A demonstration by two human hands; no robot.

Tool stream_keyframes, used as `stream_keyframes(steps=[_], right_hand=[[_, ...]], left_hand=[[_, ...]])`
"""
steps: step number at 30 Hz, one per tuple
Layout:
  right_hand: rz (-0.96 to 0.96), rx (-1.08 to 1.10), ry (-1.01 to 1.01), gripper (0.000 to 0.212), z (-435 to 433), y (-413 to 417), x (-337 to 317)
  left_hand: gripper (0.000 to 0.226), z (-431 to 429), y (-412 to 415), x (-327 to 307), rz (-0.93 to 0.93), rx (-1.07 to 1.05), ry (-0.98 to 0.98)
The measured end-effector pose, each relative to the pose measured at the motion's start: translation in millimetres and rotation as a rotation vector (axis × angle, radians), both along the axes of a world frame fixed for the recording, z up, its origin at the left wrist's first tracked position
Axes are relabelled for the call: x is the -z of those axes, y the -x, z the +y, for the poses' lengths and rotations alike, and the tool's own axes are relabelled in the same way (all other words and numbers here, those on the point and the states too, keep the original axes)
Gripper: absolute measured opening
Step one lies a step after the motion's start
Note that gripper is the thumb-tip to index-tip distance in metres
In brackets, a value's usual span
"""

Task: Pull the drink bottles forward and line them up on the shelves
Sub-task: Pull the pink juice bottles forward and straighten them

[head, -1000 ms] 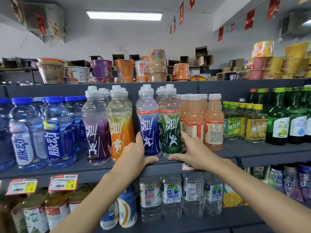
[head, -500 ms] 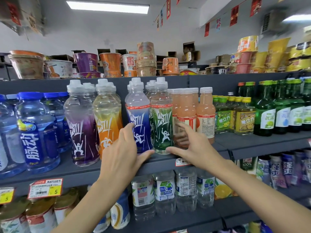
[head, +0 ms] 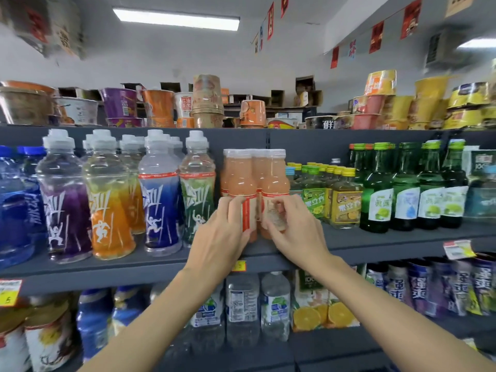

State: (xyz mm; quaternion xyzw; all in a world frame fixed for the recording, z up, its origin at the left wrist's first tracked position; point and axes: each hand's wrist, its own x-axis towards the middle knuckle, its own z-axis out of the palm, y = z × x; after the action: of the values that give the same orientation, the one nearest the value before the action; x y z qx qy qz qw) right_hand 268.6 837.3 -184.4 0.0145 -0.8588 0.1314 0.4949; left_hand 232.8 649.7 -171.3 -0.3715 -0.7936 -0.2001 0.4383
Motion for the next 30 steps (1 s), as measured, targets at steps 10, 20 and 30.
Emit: stream_keyframes(steps=[10,20,30], right_hand=[[0.024,0.093,0.163,0.086,16.4,17.9,12.5],[-0.04,-0.12,0.262,0.089,22.0,15.5,7.1],[-0.272,-0.489,0.469,0.1,94.8,-21.0,0.4]], left_hand=[[0.074,32.5,7.7,7.0,-0.152,-0.011,-0.141],[0.09,50.9,17.7,10.9,-0.43,0.093,-0.392],[0.094,66.5,22.4,15.9,-0.481,0.271,-0.351]])
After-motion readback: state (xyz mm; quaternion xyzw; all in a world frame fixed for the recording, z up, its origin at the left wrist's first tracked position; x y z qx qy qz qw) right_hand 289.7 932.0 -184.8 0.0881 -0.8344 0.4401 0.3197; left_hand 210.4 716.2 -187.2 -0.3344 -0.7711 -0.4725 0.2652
